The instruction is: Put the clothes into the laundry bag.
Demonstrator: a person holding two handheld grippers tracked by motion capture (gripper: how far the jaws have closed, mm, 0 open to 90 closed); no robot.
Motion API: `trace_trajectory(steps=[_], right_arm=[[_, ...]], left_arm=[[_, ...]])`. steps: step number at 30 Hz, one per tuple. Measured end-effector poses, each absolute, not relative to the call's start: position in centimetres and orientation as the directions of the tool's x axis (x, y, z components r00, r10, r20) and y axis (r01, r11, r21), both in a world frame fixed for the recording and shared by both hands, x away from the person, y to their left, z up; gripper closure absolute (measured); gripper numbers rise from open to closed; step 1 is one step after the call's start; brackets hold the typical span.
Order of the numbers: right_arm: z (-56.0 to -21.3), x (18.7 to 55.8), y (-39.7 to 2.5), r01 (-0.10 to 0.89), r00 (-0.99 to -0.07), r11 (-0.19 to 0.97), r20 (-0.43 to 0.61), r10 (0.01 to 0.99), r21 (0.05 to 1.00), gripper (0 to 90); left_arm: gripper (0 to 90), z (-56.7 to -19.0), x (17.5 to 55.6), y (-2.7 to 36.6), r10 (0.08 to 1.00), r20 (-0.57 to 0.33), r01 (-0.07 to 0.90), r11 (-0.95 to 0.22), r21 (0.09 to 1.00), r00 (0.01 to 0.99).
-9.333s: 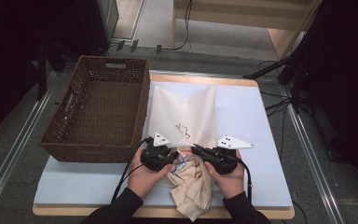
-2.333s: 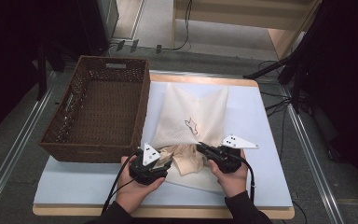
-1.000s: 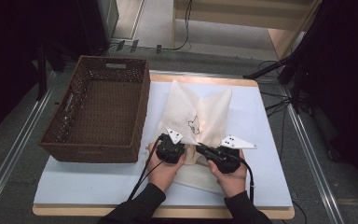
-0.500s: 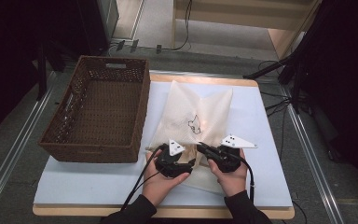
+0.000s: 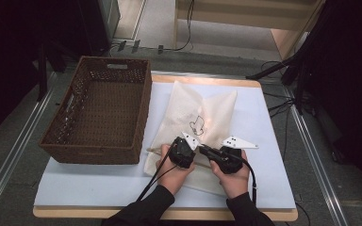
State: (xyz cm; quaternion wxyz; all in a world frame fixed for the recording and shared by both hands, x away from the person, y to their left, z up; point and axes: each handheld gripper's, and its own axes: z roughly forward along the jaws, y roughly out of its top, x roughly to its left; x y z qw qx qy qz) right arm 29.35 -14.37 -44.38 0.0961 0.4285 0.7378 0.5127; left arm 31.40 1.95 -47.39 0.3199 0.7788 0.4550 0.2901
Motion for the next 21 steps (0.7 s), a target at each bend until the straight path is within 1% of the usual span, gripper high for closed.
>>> trace_trajectory(steps=[1,2,3,5,7,8,12,13,14,15,17,18,19,20,21], right_arm=[[-44.4,29.4,-14.4,0.540,-0.609,0.108,0.299,0.735,0.835,88.5],[-44.5,29.5,-14.5,0.543,-0.605,0.109,0.297,0.739,0.833,88.5],[-44.6,29.5,-14.6,0.550,-0.599,0.107,0.302,0.742,0.828,88.5],[-44.8,29.7,-14.9,0.559,-0.590,0.096,0.314,0.744,0.824,88.5],[-44.8,29.7,-15.1,0.557,-0.589,0.092,0.314,0.744,0.826,88.4],[-44.7,29.7,-15.1,0.560,-0.587,0.087,0.321,0.744,0.824,88.4],[-44.7,29.8,-15.1,0.556,-0.586,0.081,0.321,0.744,0.827,88.4],[-44.6,29.8,-15.1,0.557,-0.586,0.083,0.320,0.744,0.826,88.4],[-44.6,29.8,-15.1,0.556,-0.587,0.085,0.318,0.744,0.827,88.4],[-44.6,29.8,-15.0,0.556,-0.587,0.085,0.319,0.744,0.827,88.4],[-44.7,29.8,-14.9,0.554,-0.589,0.089,0.315,0.745,0.828,88.4],[-44.7,29.8,-14.9,0.556,-0.588,0.088,0.316,0.744,0.827,88.4],[-44.7,29.8,-14.9,0.557,-0.589,0.088,0.317,0.744,0.826,88.4],[-44.8,29.8,-15.0,0.558,-0.588,0.090,0.317,0.744,0.825,88.4],[-44.8,29.8,-15.0,0.558,-0.590,0.091,0.317,0.743,0.825,88.4]], left_arm=[[82.3,-47.7,31.7,2.2,0.908,0.167,0.525,-0.364,0.769,0.385],[81.9,-47.5,31.9,2.6,0.924,0.109,0.545,-0.308,0.780,0.367],[81.0,-47.3,31.9,3.0,0.924,0.051,0.558,-0.272,0.784,0.379],[74.6,-47.2,31.5,3.2,0.906,0.044,0.545,-0.292,0.786,0.421],[64.8,-47.1,30.8,3.7,0.881,0.023,0.533,-0.307,0.788,0.473],[62.1,-47.0,30.5,4.1,0.872,0.010,0.538,-0.311,0.784,0.489],[57.6,-46.5,29.7,4.6,0.827,-0.094,0.553,-0.281,0.784,0.554],[56.7,-46.6,29.6,4.4,0.815,-0.095,0.549,-0.294,0.782,0.572],[55.5,-46.6,29.6,4.1,0.814,-0.075,0.544,-0.314,0.778,0.577],[55.9,-46.8,29.6,3.8,0.820,-0.046,0.536,-0.330,0.777,0.571],[58.6,-46.9,30.1,3.5,0.831,-0.038,0.544,-0.328,0.772,0.556],[61.4,-47.1,30.4,3.4,0.845,-0.021,0.555,-0.333,0.762,0.535],[66.8,-47.3,30.8,3.3,0.855,-0.002,0.574,-0.346,0.742,0.518],[70.7,-47.5,31.2,3.1,0.857,-0.007,0.579,-0.342,0.740,0.515],[73.5,-47.5,31.3,3.0,0.857,0.019,0.575,-0.362,0.734,0.515]])
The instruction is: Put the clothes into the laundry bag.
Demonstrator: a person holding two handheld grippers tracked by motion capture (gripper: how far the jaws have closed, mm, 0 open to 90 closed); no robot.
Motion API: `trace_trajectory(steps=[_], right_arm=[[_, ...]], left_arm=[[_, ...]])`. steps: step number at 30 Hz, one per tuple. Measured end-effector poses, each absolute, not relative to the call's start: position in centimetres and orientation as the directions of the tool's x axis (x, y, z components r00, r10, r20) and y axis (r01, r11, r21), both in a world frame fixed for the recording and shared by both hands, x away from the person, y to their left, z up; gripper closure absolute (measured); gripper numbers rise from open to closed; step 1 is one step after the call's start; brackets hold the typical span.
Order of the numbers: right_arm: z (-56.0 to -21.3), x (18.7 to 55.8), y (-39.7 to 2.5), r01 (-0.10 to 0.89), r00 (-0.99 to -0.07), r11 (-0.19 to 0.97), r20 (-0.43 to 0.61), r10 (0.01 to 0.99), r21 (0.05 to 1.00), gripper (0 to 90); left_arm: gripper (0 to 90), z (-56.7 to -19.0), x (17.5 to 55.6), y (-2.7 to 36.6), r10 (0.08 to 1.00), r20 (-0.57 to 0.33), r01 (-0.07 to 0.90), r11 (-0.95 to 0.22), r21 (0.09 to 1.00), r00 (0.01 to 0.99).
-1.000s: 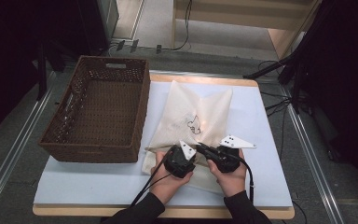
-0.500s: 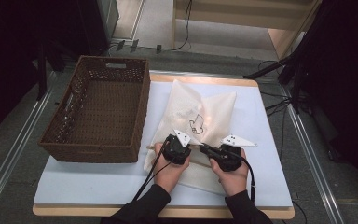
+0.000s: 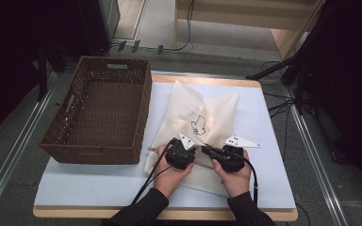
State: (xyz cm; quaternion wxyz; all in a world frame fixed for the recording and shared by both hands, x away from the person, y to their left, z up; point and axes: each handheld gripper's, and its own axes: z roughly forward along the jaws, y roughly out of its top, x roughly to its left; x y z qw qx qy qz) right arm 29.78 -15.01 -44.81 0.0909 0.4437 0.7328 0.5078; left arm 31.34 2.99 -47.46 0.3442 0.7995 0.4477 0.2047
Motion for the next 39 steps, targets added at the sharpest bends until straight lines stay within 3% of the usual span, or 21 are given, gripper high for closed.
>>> trace_trajectory(steps=[3,8,17,24,29,39], right_arm=[[-44.9,29.8,-15.1,0.559,-0.587,0.091,0.316,0.745,0.824,88.4],[-44.9,29.7,-15.1,0.559,-0.586,0.095,0.311,0.749,0.824,88.4],[-45.2,29.8,-15.4,0.567,-0.578,0.093,0.315,0.753,0.818,88.2],[-45.4,29.5,-15.5,0.559,-0.593,0.093,0.319,0.739,0.824,85.1],[-45.5,29.0,-15.9,0.554,-0.603,0.098,0.319,0.731,0.826,75.5],[-45.5,27.6,-16.0,0.534,-0.640,0.131,0.299,0.708,0.835,53.8]], left_arm=[[80.8,-47.2,31.8,2.2,0.855,0.116,0.559,-0.427,0.711,0.505],[81.5,-47.7,33.1,2.0,0.905,0.134,0.566,-0.361,0.741,0.403],[71.9,-47.0,30.6,4.2,0.866,0.021,0.546,-0.333,0.768,0.499],[75.3,-46.1,27.8,6.2,0.837,-0.027,0.525,-0.318,0.789,0.547],[79.3,-46.4,26.7,7.5,0.819,-0.024,0.525,-0.346,0.778,0.574],[72.8,-45.9,24.2,12.7,0.830,0.004,0.517,-0.351,0.781,0.557]])
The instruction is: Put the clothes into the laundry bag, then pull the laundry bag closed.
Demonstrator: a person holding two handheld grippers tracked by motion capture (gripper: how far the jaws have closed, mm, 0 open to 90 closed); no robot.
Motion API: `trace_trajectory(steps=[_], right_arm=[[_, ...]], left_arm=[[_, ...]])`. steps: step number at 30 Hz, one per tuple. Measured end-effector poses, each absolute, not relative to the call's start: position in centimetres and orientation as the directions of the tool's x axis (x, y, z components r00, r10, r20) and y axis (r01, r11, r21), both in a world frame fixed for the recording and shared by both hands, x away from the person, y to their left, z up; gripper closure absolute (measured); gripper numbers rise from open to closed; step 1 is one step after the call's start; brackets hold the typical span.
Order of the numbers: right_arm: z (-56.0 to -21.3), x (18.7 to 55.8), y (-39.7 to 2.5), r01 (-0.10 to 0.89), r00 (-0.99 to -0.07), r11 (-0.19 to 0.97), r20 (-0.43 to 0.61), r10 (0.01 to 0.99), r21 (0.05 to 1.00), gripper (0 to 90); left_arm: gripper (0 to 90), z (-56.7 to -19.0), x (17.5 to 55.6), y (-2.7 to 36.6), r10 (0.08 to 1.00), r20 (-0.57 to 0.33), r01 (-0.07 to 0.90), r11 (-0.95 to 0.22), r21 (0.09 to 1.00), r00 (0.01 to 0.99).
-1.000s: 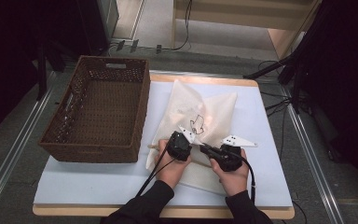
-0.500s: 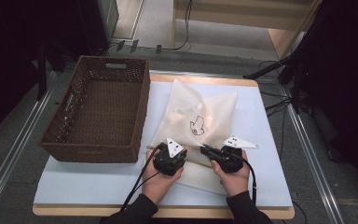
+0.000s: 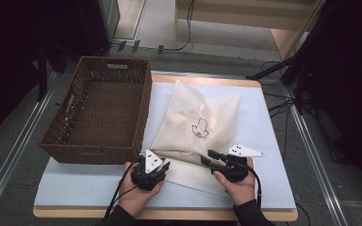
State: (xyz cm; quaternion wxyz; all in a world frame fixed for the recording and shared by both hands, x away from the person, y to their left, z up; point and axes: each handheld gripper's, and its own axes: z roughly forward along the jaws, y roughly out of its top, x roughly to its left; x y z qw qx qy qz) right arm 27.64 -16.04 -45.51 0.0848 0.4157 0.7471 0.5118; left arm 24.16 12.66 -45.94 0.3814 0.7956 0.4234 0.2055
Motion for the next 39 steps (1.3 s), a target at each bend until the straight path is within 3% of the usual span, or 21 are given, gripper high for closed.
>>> trace_trajectory(steps=[4,8,14,20,24,26,28,30,33,35,39], right_arm=[[-45.6,27.0,-16.0,0.544,-0.633,0.140,0.295,0.716,0.827,45.1],[-46.0,26.2,-16.4,0.556,-0.613,0.142,0.288,0.736,0.819,43.9],[-47.0,26.0,-17.3,0.592,-0.563,0.135,0.288,0.774,0.794,53.0],[-48.4,26.6,-17.7,0.642,-0.511,0.122,0.304,0.804,0.757,68.2],[-48.5,26.9,-17.8,0.651,-0.503,0.130,0.296,0.812,0.748,71.9],[-48.5,26.8,-17.7,0.648,-0.499,0.132,0.287,0.818,0.750,71.0],[-48.3,26.7,-17.6,0.638,-0.504,0.133,0.280,0.817,0.759,67.8],[-48.0,26.5,-17.4,0.627,-0.503,0.119,0.284,0.816,0.770,64.4],[-46.6,25.9,-16.6,0.604,-0.520,0.084,0.312,0.795,0.792,63.9],[-45.4,25.2,-15.4,0.580,-0.510,0.123,0.241,0.826,0.805,63.9],[-44.4,24.5,-13.4,0.542,-0.598,0.132,0.271,0.754,0.830,62.3]], left_arm=[[67.2,-45.9,23.7,14.3,0.849,-0.009,0.533,-0.323,0.782,0.529],[62.4,-45.9,23.5,15.5,0.865,-0.015,0.548,-0.304,0.780,0.502],[58.4,-46.1,23.7,16.6,0.889,-0.001,0.562,-0.289,0.775,0.459],[57.0,-47.0,23.9,16.3,0.882,-0.014,0.591,-0.304,0.747,0.471],[56.7,-47.3,24.3,16.6,0.883,-0.080,0.622,-0.258,0.739,0.462],[60.9,-47.4,24.3,16.7,0.889,-0.069,0.620,-0.258,0.741,0.452],[71.7,-47.4,24.2,16.4,0.886,-0.057,0.614,-0.271,0.741,0.460],[85.3,-47.2,24.1,16.3,0.871,-0.101,0.634,-0.266,0.726,0.480],[87.3,-46.8,24.0,16.2,0.844,-0.180,0.657,-0.241,0.714,0.505],[87.3,-46.5,23.5,16.0,0.838,-0.168,0.642,-0.252,0.724,0.519],[87.3,-45.9,22.3,14.9,0.812,-0.145,0.597,-0.282,0.751,0.566]])
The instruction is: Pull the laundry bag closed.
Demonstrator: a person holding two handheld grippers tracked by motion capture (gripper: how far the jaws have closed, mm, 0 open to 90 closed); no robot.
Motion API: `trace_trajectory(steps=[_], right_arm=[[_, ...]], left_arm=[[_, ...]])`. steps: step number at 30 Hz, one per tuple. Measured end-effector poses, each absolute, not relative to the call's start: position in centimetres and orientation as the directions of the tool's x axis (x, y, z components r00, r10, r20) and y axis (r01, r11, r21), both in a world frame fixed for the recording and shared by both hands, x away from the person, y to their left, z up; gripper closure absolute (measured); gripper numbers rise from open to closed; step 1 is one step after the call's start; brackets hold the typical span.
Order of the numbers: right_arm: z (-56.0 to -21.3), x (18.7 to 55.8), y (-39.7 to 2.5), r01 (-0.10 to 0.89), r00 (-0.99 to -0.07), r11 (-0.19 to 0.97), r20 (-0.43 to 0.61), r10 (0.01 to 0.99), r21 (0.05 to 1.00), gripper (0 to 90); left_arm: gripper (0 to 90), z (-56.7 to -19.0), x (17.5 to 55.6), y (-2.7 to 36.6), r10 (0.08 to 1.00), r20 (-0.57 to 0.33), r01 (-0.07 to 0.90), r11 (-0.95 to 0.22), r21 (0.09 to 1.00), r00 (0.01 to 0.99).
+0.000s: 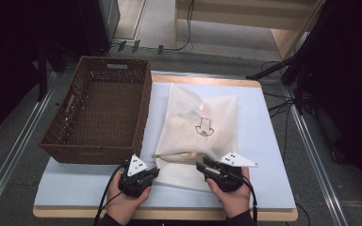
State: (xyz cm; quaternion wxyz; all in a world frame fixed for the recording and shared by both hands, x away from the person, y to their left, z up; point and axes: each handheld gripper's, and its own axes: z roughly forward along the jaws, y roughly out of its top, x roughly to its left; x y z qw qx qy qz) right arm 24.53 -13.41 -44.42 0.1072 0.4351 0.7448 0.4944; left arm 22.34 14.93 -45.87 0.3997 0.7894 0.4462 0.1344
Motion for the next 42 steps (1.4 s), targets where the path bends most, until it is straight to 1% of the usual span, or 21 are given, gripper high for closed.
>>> trace_trajectory(steps=[2,7,13,16,19,23,26,29,31,33,35,38,40,42], right_arm=[[-44.6,24.5,-12.3,0.533,-0.632,0.160,0.266,0.728,0.831,62.0],[-45.4,24.6,-9.6,0.516,-0.699,0.214,0.263,0.665,0.830,59.7],[-46.2,25.4,-7.9,0.518,-0.734,0.247,0.277,0.620,0.819,57.8],[-46.8,25.7,-7.0,0.522,-0.737,0.271,0.268,0.620,0.809,59.3],[-47.4,26.1,-6.3,0.529,-0.739,0.300,0.258,0.623,0.794,60.7],[-48.0,26.3,-5.7,0.531,-0.738,0.340,0.228,0.635,0.776,63.4],[-48.1,26.3,-5.2,0.512,-0.755,0.381,0.191,0.627,0.770,66.7],[-48.1,26.2,-4.7,0.483,-0.778,0.416,0.159,0.608,0.770,77.2],[-48.1,26.0,-4.8,0.470,-0.785,0.428,0.144,0.602,0.772,88.4],[-48.0,26.0,-5.0,0.479,-0.780,0.411,0.161,0.605,0.775,89.8],[-47.9,25.9,-5.2,0.476,-0.777,0.395,0.167,0.607,0.786,90.0],[-47.7,25.9,-5.6,0.486,-0.764,0.368,0.182,0.619,0.792,90.0],[-47.7,25.9,-5.8,0.483,-0.763,0.358,0.184,0.619,0.799,90.0],[-47.5,25.8,-5.9,0.481,-0.761,0.355,0.181,0.623,0.802,90.0]], left_arm=[[87.4,-45.8,22.0,14.5,0.806,-0.124,0.580,-0.301,0.757,0.580],[87.3,-45.7,21.9,14.6,0.785,-0.171,0.585,-0.278,0.762,0.595],[87.3,-45.8,20.9,14.8,0.760,-0.189,0.584,-0.290,0.758,0.622],[87.2,-45.9,20.5,14.7,0.756,-0.169,0.575,-0.313,0.756,0.633],[86.9,-46.0,20.6,15.0,0.755,-0.193,0.590,-0.299,0.750,0.627],[86.8,-46.1,20.7,15.2,0.748,-0.202,0.590,-0.295,0.751,0.632],[87.0,-45.9,20.7,15.2,0.744,-0.203,0.586,-0.296,0.754,0.637],[87.1,-45.8,20.7,15.1,0.735,-0.200,0.576,-0.301,0.760,0.648],[87.1,-45.8,20.6,15.1,0.735,-0.198,0.575,-0.303,0.760,0.649],[86.9,-45.7,20.6,15.2,0.736,-0.202,0.576,-0.297,0.761,0.646],[84.9,-45.6,20.7,15.4,0.742,-0.203,0.581,-0.291,0.760,0.639],[70.9,-45.2,20.7,15.8,0.755,-0.168,0.567,-0.305,0.765,0.634],[67.6,-44.8,20.7,16.6,0.753,-0.204,0.579,-0.274,0.768,0.626],[67.3,-44.7,20.7,17.5,0.748,-0.240,0.592,-0.244,0.768,0.619]])
